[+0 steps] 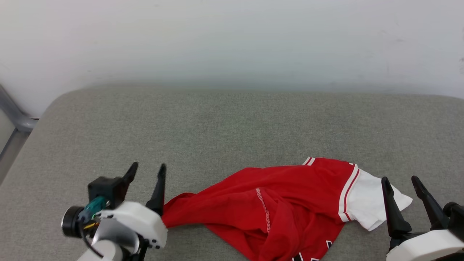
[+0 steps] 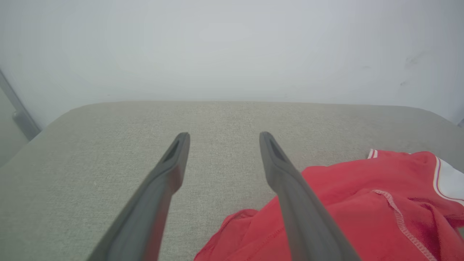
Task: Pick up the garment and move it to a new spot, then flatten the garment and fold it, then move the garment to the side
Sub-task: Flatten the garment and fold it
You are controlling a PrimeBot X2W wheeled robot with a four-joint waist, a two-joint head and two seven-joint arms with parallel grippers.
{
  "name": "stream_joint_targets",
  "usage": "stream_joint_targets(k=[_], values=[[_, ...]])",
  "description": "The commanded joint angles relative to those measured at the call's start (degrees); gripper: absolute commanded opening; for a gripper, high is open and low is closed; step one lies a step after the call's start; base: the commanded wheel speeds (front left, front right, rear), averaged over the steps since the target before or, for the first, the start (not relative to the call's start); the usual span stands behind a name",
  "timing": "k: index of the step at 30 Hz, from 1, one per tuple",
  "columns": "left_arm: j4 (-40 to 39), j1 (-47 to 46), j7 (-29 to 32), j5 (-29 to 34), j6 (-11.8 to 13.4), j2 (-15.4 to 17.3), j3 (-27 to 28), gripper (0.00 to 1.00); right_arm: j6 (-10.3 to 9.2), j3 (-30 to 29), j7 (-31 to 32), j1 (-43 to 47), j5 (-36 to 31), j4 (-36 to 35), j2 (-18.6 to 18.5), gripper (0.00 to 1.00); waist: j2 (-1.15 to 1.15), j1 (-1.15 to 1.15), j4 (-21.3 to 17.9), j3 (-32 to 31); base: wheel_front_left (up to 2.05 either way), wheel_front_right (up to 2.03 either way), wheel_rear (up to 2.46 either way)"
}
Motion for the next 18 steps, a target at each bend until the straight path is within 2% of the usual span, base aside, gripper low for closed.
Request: stream_joint_targets(k=[1,9,18], values=[[-0.01,-1.78,1.47,-0.36,-1.07,-0.09,-0.73,1.0,-0.02,0.06,0.27,0.32,0.16,-0.28,0.06,1.0,0.0,0.01,-0.22,0.47,0.0,0.0,0.0],[5.5,-13.04,14.29,-3.24,-9.66,-1.01,-5.76,1.0,-0.02,0.63,0.43,-1.79,0.31,-0.06,0.07,1.0,0.0,0.01,-2.62,5.5,0.0,0.0,0.0],[15.14,-20.96,27.59,-7.24,-16.38,-2.42,-9.82,1.0,-0.02,0.96,-0.88,-3.91,1.03,1.61,0.07,1.0,0.0,0.01,-5.86,11.22,0.0,0.0,0.0]])
